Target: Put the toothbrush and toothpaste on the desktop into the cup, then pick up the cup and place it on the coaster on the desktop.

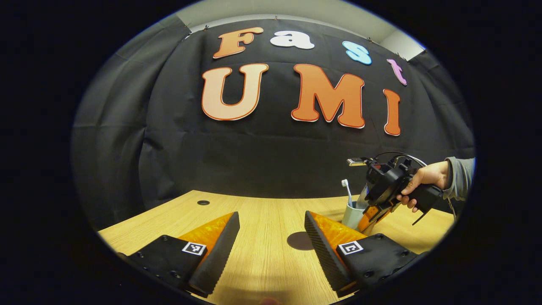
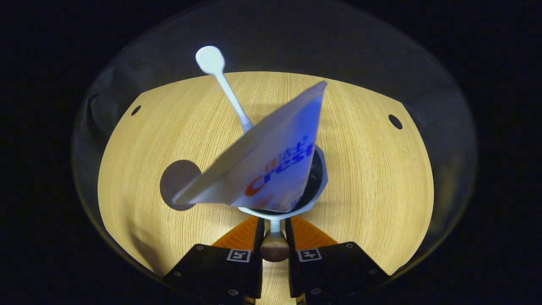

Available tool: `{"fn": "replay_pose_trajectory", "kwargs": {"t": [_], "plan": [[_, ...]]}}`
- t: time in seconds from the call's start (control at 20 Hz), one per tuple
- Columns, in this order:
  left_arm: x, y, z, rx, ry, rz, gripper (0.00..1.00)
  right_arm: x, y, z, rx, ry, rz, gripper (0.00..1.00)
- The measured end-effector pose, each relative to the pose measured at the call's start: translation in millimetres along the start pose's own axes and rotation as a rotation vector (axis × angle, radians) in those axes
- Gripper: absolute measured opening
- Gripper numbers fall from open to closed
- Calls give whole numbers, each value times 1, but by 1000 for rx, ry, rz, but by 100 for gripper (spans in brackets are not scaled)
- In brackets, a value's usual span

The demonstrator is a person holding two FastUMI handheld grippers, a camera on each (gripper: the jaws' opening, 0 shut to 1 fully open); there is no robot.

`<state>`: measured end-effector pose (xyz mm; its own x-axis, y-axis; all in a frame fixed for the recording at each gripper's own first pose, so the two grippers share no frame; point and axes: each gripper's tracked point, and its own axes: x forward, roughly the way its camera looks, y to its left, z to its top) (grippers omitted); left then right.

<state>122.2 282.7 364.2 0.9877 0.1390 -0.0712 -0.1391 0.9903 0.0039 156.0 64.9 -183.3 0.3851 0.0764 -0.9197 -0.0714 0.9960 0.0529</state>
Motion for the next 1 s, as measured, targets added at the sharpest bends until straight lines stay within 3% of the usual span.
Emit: {"fn": "replay_pose_trajectory", "kwargs": {"t": [0.05,0.2,0.3,1.0], "plan": [[-1,1,2,6,-1,5,98,-1,1,0,-14,-4,1,19],[-6,2,5,20,-9,7,98,-1,3,0,-45,-9,20,30],[-8,3,7,32,-17,10,98,-2,3,4,-71,-27,29,25],[-19,19,-5,35,10,42,98,-4,7,7,-253,-80,127,25]]}}
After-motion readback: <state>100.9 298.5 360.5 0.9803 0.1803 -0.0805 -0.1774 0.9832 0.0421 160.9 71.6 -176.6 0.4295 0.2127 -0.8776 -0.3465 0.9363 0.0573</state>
